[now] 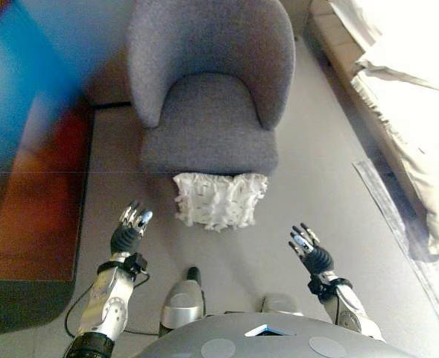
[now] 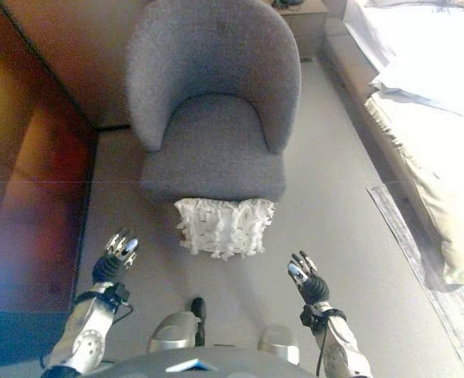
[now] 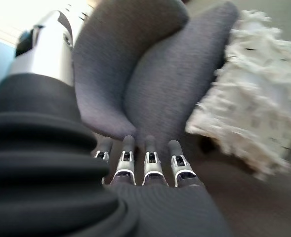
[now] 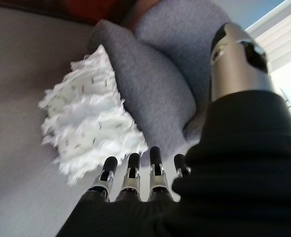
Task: Pick up the cushion and take it to the sofa
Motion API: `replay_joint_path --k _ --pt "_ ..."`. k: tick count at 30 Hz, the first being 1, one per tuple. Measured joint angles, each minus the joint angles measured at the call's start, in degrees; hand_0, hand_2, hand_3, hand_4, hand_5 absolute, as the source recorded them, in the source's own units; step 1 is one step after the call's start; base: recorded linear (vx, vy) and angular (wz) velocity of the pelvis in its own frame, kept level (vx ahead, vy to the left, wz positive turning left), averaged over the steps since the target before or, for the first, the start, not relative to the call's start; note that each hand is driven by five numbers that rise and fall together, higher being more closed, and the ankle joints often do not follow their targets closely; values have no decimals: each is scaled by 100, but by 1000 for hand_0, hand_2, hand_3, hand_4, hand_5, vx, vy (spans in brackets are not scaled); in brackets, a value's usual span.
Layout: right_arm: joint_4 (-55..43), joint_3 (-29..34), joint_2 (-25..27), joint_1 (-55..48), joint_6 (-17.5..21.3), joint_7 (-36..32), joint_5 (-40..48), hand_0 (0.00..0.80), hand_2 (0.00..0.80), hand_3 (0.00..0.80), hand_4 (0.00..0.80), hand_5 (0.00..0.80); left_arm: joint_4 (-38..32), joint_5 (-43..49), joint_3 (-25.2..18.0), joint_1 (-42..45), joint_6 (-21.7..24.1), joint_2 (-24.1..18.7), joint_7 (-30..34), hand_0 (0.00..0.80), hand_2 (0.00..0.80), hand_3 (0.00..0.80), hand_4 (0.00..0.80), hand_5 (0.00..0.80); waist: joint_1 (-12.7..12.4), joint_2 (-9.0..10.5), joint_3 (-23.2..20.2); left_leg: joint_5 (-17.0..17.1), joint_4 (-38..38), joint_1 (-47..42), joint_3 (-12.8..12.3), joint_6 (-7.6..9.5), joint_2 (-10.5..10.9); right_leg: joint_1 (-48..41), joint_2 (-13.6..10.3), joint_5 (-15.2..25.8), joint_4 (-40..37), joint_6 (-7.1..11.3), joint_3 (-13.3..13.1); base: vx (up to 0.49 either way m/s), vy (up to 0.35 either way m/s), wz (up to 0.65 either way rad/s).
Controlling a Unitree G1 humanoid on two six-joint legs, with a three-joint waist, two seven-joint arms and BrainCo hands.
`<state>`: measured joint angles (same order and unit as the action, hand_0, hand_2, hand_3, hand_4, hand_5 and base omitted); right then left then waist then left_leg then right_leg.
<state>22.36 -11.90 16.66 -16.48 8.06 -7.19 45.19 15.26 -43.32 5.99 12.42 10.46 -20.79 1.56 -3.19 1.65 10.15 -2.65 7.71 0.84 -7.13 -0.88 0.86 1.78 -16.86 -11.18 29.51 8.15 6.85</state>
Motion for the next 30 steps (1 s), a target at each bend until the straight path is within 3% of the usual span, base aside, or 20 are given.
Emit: replay_joint_path --k 1,2,3,4,5,7,10,13,15,17,18,21,23,25,30 --pt "24 -7 -38 12 4 76 0 0 0 0 0 0 39 19 8 -39 -11 2 -2 0 0 0 0 0 37 22 -12 -57 4 -95 3 87 114 230 -191 126 520 -198 -8 266 289 12" --pt "23 -16 -48 -33 8 142 -2 0 0 0 0 0 39 54 14 -25 -21 -2 1 0 0 0 0 0 97 -29 -46 -125 -6 -168 -8 160 178 335 -265 399 864 -520 -23 228 229 1" --pt "27 -12 -50 -89 35 184 -3 0 0 0 0 0 25 88 1 -37 -42 -15 0 0 0 0 0 0 91 -123 -105 -151 -55 -244 -67 253 161 508 -331 691 1126 -602 -38 239 166 -9" --pt "31 -25 -68 -119 36 192 -7 0 0 0 0 0 21 97 -29 -25 -43 -54 -5 0 0 0 0 0 66 -192 -179 -158 -108 -278 -92 333 169 600 -384 848 1297 -584 -48 228 73 -13" --pt "47 -27 -114 -199 40 189 -8 0 0 0 0 0 20 99 -59 -25 -45 -102 -16 0 0 0 0 0 84 -190 -215 -171 -152 -361 -90 389 180 708 -390 790 1443 -548 -23 267 -4 -10" --pt "61 -14 -217 -315 43 183 -15 0 0 0 0 0 21 100 -43 2 -45 -201 -25 0 0 0 0 0 102 -145 -266 -122 -256 -434 -117 402 173 758 -316 528 1031 -352 129 186 -79 -5" --pt "179 -10 -240 -323 43 134 -12 0 0 0 0 0 63 109 47 -23 -23 -188 -110 0 0 0 0 0 140 -102 -278 -101 -312 -406 -230 419 145 772 -156 585 -687 -108 202 143 -108 -16" --pt "274 -12 -241 -260 43 111 -6 0 0 0 0 0 268 154 229 -17 2 -160 -171 0 0 0 0 0 262 -48 -288 -108 -544 -570 -183 391 159 753 -65 1021 -2132 410 192 284 -87 -2" --pt "301 -10 -242 -281 42 114 -2 0 0 0 0 0 283 156 247 28 0 -170 -159 0 0 0 0 0 397 60 -328 -102 -666 -629 -49 359 193 727 -21 1321 -2831 507 179 326 -47 24" --pt "362 8 -259 -314 42 122 -2 0 0 0 0 0 282 184 244 74 -1 -199 -156 0 0 0 0 0 405 259 -357 -108 -748 -751 54 190 274 595 7 1358 -3189 499 192 321 -43 40" --pt "497 31 -263 -296 42 125 -2 0 0 0 0 0 351 205 248 98 -7 -159 -153 0 0 0 0 0 405 321 -382 -155 -764 -852 155 113 254 517 8 1637 -3160 404 153 327 -51 34" --pt "562 212 -233 -342 41 127 -5 0 0 0 0 0 341 208 276 300 -8 -60 -94 0 0 0 0 0 394 125 -412 -287 -711 -976 269 -114 -52 426 315 1688 -2879 356 172 333 -67 25" --pt "573 264 -227 -327 41 111 -9 0 0 0 0 0 339 209 272 347 -12 -44 -56 0 0 0 0 0 385 113 -414 -365 -687 -1047 345 -224 -166 411 378 1881 -2699 96 176 303 -101 23" --pt "591 317 -227 -294 39 103 -21 0 0 0 0 0 328 216 277 350 -21 1 -18 0 0 0 0 0 395 79 -412 -397 -665 -1106 426 -266 -199 375 423 1802 -2563 -123 238 272 -133 21" --pt "606 286 -218 -166 25 14 -22 0 0 0 0 0 329 327 261 370 -17 1 -14 0 0 0 0 0 397 52 -388 -440 -668 -1156 419 -302 -283 260 475 1744 -2548 -92 316 360 -206 7"
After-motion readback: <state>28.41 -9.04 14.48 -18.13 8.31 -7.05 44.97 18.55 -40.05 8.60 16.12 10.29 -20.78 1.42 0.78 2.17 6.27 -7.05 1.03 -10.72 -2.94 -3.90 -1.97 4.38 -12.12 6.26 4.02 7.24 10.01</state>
